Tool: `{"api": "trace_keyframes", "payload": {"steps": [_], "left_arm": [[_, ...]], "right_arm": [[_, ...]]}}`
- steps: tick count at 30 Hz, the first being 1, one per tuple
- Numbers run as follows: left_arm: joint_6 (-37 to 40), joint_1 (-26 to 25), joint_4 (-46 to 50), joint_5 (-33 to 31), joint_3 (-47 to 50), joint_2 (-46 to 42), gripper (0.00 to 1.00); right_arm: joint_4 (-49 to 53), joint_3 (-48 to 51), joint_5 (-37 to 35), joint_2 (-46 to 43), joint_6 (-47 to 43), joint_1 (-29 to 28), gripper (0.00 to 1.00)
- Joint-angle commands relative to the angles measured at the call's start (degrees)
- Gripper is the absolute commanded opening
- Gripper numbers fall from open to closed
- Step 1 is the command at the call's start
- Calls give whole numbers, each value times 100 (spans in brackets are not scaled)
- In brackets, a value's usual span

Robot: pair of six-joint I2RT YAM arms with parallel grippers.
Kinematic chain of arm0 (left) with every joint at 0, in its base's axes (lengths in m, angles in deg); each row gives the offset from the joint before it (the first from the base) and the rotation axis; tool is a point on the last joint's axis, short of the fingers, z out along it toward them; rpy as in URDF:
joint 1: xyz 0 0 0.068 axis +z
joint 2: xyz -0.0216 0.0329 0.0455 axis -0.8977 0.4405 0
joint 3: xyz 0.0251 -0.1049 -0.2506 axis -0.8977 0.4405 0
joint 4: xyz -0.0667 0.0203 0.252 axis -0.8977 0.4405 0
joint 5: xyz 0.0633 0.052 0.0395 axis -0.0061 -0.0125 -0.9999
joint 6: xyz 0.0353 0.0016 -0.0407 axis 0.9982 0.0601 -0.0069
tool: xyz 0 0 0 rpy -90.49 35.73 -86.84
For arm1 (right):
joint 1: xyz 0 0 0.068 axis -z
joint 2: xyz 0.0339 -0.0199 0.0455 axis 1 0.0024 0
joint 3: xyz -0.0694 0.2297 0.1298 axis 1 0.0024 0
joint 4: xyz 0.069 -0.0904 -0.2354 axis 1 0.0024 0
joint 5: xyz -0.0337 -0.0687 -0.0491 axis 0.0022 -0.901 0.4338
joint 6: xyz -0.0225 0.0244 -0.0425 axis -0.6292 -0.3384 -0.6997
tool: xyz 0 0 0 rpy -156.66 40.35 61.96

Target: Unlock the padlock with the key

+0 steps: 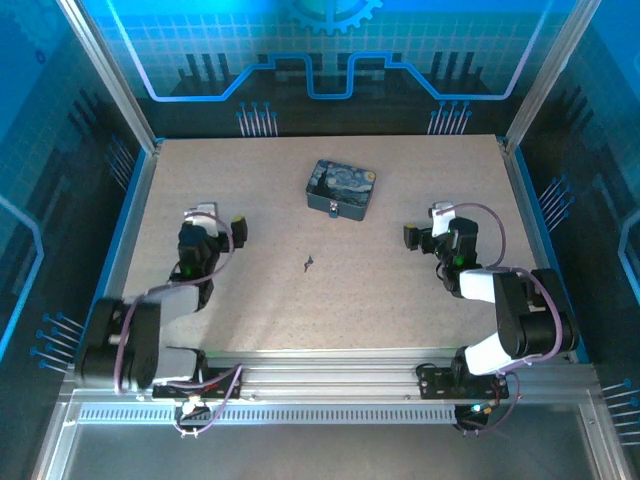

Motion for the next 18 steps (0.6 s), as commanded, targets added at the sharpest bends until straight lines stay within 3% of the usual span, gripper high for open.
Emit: {"api": "trace_keyframes", "payload": {"steps": [1, 5, 9, 13, 18], "left_arm": [[-761, 29, 1965, 496, -507, -837, 99], [-1409, -200, 3607, 1141, -1214, -1002, 99], [-1247, -978, 5064, 1209, -2009, -578, 93], [-1206, -1802, 5518, 1039, -2202, -182, 81], [-1460, -2422, 5575, 925, -2303, 223, 70]], "right_arm": [[1294, -615, -218, -558, 15, -89, 100], [2960, -1268, -67, -1015, 791, -137, 98], [4287, -1935, 102, -1100, 1348, -452, 91], [5221, -2422, 9, -1006, 1644, -1288, 89], [5244, -2430, 418, -631, 1959, -2473, 85]]}}
